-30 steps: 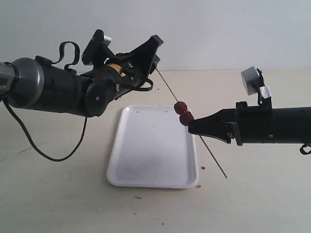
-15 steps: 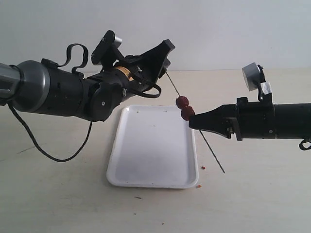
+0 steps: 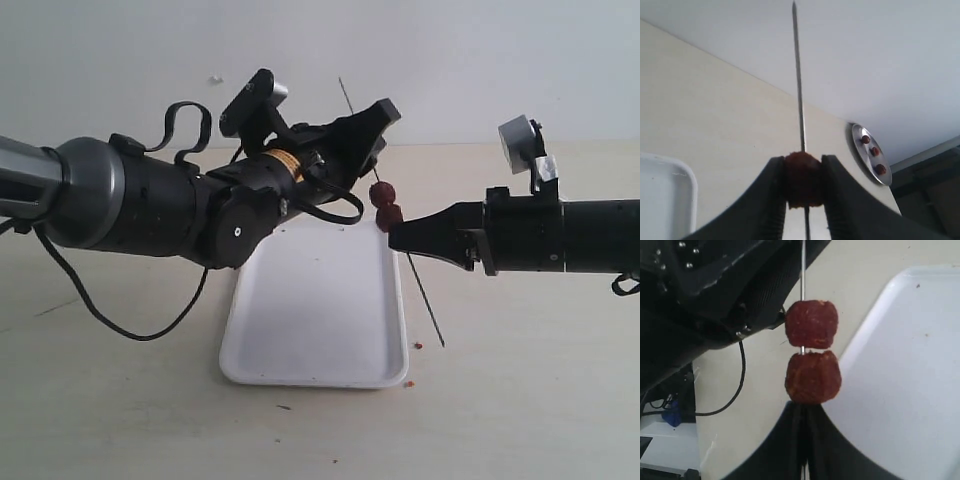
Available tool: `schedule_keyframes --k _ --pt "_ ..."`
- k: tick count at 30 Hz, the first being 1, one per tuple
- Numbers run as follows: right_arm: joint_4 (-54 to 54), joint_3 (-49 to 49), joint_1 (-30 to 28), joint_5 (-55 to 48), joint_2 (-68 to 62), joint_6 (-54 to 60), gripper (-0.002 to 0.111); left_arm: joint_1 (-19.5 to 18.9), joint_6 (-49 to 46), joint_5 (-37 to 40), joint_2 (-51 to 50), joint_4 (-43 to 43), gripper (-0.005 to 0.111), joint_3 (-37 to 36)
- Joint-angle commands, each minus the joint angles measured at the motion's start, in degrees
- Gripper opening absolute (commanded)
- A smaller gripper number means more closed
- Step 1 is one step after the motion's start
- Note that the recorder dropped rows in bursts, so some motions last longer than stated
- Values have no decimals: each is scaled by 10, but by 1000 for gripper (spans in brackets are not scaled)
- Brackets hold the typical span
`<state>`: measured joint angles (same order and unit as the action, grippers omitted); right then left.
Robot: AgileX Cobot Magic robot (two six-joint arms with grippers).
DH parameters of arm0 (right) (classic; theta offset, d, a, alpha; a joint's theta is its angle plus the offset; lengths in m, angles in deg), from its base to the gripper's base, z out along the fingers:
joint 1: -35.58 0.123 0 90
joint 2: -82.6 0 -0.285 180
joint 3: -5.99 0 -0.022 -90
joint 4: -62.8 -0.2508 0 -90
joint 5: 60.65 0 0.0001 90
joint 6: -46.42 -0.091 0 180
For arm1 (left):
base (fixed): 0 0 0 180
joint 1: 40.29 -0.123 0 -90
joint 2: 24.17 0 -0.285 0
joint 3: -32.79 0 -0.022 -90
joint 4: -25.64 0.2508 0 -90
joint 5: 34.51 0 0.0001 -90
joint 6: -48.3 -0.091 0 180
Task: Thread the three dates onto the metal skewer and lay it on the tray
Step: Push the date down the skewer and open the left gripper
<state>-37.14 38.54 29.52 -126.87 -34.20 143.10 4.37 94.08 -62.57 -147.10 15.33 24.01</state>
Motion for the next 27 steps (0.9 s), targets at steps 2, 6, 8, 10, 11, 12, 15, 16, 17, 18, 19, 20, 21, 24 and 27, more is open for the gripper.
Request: schedule_keyframes --k 2,6,8,10,11,12,15,16,17,18,19,20,21,24,27 --pt "0 -17 1 -12 -1 8 0 18 -8 23 -4 11 27 -1" --pt "0 -20 1 -11 -1 8 0 19 -23 36 -4 11 27 -1" --pt "0 -20 1 -10 -1 8 0 19 -23 42 -5 11 27 -1" --pt "0 -20 1 -10 -1 8 0 19 -25 47 -5 11 27 -1" --pt "0 -20 1 -9 -1 8 0 19 -29 48 -5 11 27 -1" --pt "0 -20 1 -7 -1 8 0 19 -36 49 -5 11 28 -1" --pt "0 -20 1 7 -1 10 0 18 -36 54 -5 11 37 -1" --pt "0 -20 1 14 -1 9 0 18 -36 54 -5 11 42 -1" --pt "0 -20 1 17 -1 9 0 16 -36 54 -5 11 46 -1" --pt "0 -20 1 18 -1 9 0 16 -36 54 -5 11 50 -1" --pt "0 -20 1 18 -1 9 0 15 -36 54 -5 11 55 -1" --pt "0 -20 1 18 -4 9 0 15 -36 54 -5 11 57 -1" --pt "0 -20 1 18 -5 9 0 14 -36 54 -5 11 60 -1" --pt "0 -20 1 19 -11 18 0 11 -36 54 -5 11 62 -1" --pt "0 -20 1 27 -11 18 0 4 -36 54 -5 11 62 -1"
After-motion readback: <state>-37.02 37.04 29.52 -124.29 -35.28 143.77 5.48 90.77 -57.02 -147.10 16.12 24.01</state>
